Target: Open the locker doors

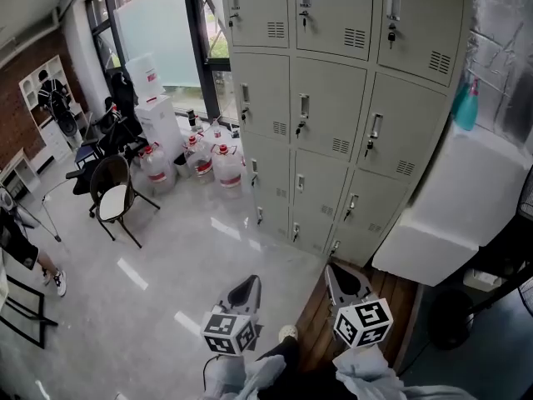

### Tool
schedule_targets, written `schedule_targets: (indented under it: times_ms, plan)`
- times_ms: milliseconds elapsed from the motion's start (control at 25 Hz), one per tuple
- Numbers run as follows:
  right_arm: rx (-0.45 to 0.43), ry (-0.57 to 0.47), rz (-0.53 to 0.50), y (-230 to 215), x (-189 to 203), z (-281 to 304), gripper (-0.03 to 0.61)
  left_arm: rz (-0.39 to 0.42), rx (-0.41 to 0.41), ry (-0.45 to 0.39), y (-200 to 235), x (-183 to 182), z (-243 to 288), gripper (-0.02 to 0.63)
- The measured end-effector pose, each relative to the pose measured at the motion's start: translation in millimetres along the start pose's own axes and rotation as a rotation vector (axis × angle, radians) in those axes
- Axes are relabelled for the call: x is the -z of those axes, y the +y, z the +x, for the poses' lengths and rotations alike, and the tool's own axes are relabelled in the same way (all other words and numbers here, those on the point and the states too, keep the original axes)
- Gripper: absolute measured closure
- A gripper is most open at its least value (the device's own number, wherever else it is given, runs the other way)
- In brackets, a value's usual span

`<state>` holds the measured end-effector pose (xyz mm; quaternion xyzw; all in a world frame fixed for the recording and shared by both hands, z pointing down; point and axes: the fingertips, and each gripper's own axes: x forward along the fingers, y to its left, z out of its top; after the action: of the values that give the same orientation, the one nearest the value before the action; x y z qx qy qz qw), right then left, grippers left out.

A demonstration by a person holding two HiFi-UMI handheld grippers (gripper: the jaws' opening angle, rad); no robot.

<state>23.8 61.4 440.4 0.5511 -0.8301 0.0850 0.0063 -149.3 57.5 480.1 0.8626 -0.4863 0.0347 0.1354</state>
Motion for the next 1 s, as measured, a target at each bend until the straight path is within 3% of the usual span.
schedule_targets:
  times_ms: [480, 1000]
  plan:
    - [0.014, -0.005, -0.018, -55.1, -34.2, 97.2, 0.578, 0.013, 0.032, -0.012, 37.6, -47.0, 105.0, 0.603]
    - [0.054, 0.009, -0.02, -95.7, -35.3, 137.1, 0.578, -0.002, 0.056, 0.01, 51.9, -48.0, 158.7, 0.603]
